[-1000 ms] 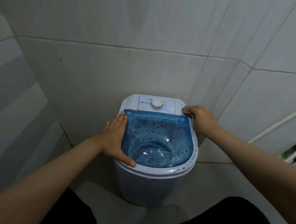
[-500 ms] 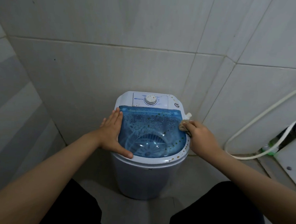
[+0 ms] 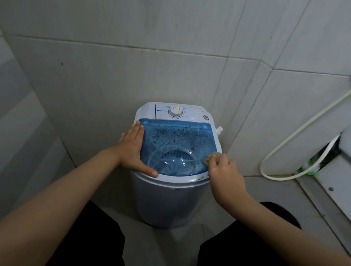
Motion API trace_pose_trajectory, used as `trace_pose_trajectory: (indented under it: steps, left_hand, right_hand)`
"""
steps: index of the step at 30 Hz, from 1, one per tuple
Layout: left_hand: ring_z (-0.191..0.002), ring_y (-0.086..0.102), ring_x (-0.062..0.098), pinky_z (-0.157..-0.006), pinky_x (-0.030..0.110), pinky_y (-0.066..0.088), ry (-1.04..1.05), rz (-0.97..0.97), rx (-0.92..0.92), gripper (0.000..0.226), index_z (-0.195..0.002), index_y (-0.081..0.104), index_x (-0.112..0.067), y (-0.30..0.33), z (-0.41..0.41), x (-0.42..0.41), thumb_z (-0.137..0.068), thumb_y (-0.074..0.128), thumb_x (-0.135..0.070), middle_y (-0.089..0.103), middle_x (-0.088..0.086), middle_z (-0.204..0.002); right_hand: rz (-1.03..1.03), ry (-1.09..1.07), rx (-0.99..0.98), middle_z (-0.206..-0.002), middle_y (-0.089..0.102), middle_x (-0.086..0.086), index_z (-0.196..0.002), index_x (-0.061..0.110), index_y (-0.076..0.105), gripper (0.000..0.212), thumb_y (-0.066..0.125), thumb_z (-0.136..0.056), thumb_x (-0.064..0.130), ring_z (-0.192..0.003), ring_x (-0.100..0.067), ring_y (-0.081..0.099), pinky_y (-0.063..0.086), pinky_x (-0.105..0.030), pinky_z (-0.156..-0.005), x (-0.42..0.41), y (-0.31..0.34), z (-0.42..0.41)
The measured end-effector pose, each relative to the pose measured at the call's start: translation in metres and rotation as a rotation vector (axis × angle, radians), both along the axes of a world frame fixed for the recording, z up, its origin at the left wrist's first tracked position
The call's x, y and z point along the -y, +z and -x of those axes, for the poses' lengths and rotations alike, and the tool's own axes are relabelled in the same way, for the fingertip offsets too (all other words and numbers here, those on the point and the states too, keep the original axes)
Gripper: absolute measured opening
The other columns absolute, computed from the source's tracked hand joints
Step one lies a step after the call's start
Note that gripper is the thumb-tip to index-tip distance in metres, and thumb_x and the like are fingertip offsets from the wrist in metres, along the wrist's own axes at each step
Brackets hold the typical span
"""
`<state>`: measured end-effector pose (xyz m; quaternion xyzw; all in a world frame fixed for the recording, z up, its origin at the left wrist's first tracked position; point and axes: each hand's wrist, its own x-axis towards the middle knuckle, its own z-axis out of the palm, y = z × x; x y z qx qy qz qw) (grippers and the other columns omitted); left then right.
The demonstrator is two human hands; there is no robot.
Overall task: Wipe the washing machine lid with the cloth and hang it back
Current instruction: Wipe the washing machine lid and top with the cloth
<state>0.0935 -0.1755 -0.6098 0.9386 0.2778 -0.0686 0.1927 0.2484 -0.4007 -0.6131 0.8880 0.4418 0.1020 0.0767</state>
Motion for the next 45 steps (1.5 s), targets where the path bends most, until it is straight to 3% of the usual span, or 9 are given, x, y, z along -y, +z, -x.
trace_pose_trajectory:
  steps: [10,15,18,21,25,27,31,37,45]
  left_hand:
    - [-0.142,-0.026,0.023,-0.116,0.049,-0.007,0.008,-0.008,0.001,0.166,-0.145,-0.025,-0.011,-0.001,0.0,0.0,-0.026,0.055,-0.094,-0.032,0.006,-0.154]
    - [-0.142,-0.026,0.023,-0.115,0.048,-0.008,0.014,-0.017,-0.003,0.168,-0.145,-0.024,-0.009,-0.001,0.0,0.0,-0.023,0.053,-0.095,-0.032,0.007,-0.154]
    - [-0.142,-0.026,0.023,-0.115,0.049,-0.008,0.017,-0.019,-0.003,0.169,-0.145,-0.024,-0.009,-0.001,0.0,0.0,-0.021,0.051,-0.096,-0.032,0.008,-0.154]
    - [-0.142,-0.026,0.022,-0.116,0.048,-0.008,0.017,-0.025,-0.006,0.169,-0.145,-0.025,-0.009,0.0,-0.001,0.001,-0.02,0.05,-0.096,-0.033,0.007,-0.154]
    - [-0.142,-0.026,0.023,-0.117,0.05,-0.008,0.002,-0.013,0.004,0.167,-0.145,-0.026,-0.01,-0.001,0.001,0.001,-0.024,0.051,-0.096,-0.033,0.008,-0.153]
    - [-0.142,-0.026,0.023,-0.117,0.051,-0.007,0.001,-0.009,0.012,0.166,-0.145,-0.026,-0.01,-0.002,0.001,0.0,-0.024,0.052,-0.096,-0.034,0.007,-0.153]
    - [-0.141,-0.029,0.021,-0.117,0.051,-0.007,-0.002,-0.007,0.009,0.165,-0.144,-0.027,-0.011,-0.002,0.001,0.0,-0.026,0.053,-0.095,-0.036,0.006,-0.152]
    - [-0.138,-0.034,0.019,-0.118,0.049,-0.008,-0.011,-0.016,0.002,0.164,-0.143,-0.03,-0.012,-0.006,0.0,-0.004,-0.029,0.055,-0.094,-0.041,0.003,-0.149]
    - [-0.138,-0.035,0.018,-0.118,0.049,-0.008,-0.002,-0.007,0.018,0.164,-0.142,-0.031,-0.015,-0.007,-0.001,-0.007,-0.028,0.055,-0.094,-0.042,0.0,-0.148]
  right_hand:
    - [0.218,-0.037,0.217,-0.076,0.068,-0.03,-0.086,-0.007,0.072,0.032,0.055,-0.059,-0.002,-0.053,-0.035,0.061,0.047,-0.028,-0.039,-0.014,-0.011,0.053]
    - [0.214,0.001,0.183,-0.061,0.068,-0.028,-0.07,-0.009,0.072,0.031,0.058,-0.045,0.004,-0.048,-0.034,0.061,0.048,-0.028,-0.036,-0.024,0.003,0.079]
    - [0.273,0.013,0.027,-0.076,0.071,-0.023,-0.087,-0.004,0.073,0.036,0.077,-0.054,0.01,-0.063,-0.031,0.066,0.056,-0.031,-0.048,-0.026,0.018,0.089]
    - [0.037,0.162,-0.356,-0.112,0.057,-0.023,-0.117,0.0,0.054,0.042,0.063,-0.076,0.003,-0.098,-0.038,0.06,0.054,-0.04,-0.078,-0.016,0.029,0.08]
    - [-0.396,0.194,-0.778,-0.088,0.067,0.002,-0.082,0.014,0.06,0.013,0.054,-0.076,0.005,-0.081,-0.014,0.063,0.048,-0.012,-0.065,-0.014,0.055,0.046]
    - [-0.513,0.196,-0.735,-0.089,0.067,0.006,-0.085,0.014,0.063,0.017,0.053,-0.08,0.002,-0.081,-0.005,0.057,0.037,-0.003,-0.061,-0.025,0.068,0.019]
    - [-0.576,0.183,-0.53,-0.107,0.072,-0.005,-0.097,0.011,0.065,0.026,0.051,-0.079,-0.001,-0.099,-0.023,0.065,0.043,-0.019,-0.07,-0.07,0.074,-0.054]
    - [-0.33,0.324,-0.259,-0.115,0.064,-0.009,-0.116,0.018,0.062,0.047,0.053,-0.077,-0.006,-0.103,-0.032,0.06,0.052,-0.036,-0.077,-0.145,0.054,-0.133]
    - [-0.249,0.452,-0.19,-0.116,0.062,-0.007,-0.109,0.02,0.061,0.034,0.052,-0.082,0.001,-0.093,-0.033,0.061,0.055,-0.041,-0.079,-0.158,0.015,-0.149]
